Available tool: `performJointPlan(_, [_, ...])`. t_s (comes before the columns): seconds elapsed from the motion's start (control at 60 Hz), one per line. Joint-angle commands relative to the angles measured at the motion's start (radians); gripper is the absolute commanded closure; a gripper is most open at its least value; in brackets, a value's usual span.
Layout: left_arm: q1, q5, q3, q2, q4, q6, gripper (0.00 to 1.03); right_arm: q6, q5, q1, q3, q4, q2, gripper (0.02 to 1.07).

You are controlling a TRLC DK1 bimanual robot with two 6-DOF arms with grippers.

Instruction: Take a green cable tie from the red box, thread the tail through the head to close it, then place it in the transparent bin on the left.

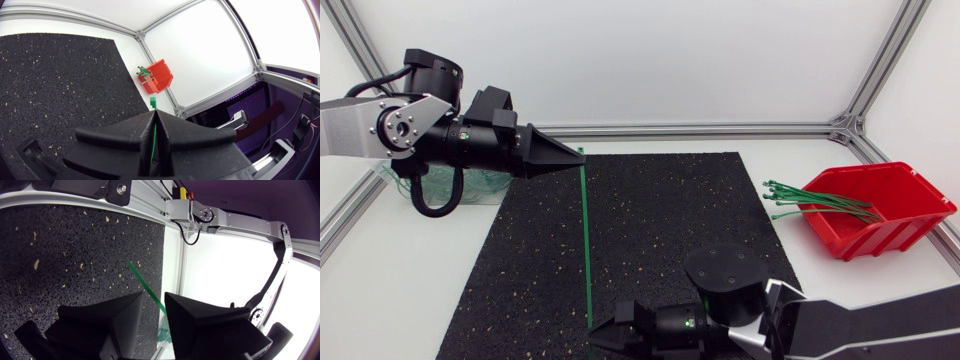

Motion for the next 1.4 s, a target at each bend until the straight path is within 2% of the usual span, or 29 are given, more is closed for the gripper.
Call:
performJointPlan(0.0, [-0.006, 0.016, 0.011, 0.001, -0.009, 0.015, 0.99, -0.032, 0.003, -0.002, -0.001, 0.014, 0.023, 0.71])
performJointPlan(0.25, [-0.006, 0.011, 0.009, 0.001, -0.009, 0.015, 0.99, -0.046, -0.006, -0.015, -0.006, 0.030, 0.020, 0.72])
performJointPlan(0.333, [-0.009, 0.011, 0.009, 0.001, -0.009, 0.015, 0.99, -0.054, -0.009, -0.022, -0.006, 0.030, 0.020, 0.83])
performJointPlan(0.517, [-0.022, 0.006, 0.007, 0.004, -0.011, 0.014, 0.99, -0.060, -0.011, -0.025, -0.009, 0.037, 0.020, 0.92])
performJointPlan(0.75, [-0.028, 0.000, 0.006, 0.004, -0.012, 0.015, 0.99, -0.061, -0.009, -0.027, -0.001, 0.051, 0.029, 0.90])
performJointPlan(0.833, [-0.028, -0.001, 0.006, 0.004, -0.012, 0.014, 0.99, -0.061, -0.003, -0.033, 0.000, 0.053, 0.031, 0.69])
performJointPlan(0.867, [-0.028, -0.001, 0.006, 0.004, -0.012, 0.014, 0.99, -0.061, -0.003, -0.033, -0.001, 0.053, 0.031, 0.67])
performJointPlan(1.317, [-0.037, -0.017, 0.009, 0.007, -0.012, 0.014, 0.99, -0.068, -0.011, -0.030, -0.003, 0.065, 0.035, 0.67])
performJointPlan(1.383, [-0.037, -0.017, 0.011, 0.007, -0.012, 0.014, 0.99, -0.077, -0.012, -0.030, -0.004, 0.063, 0.035, 0.73])
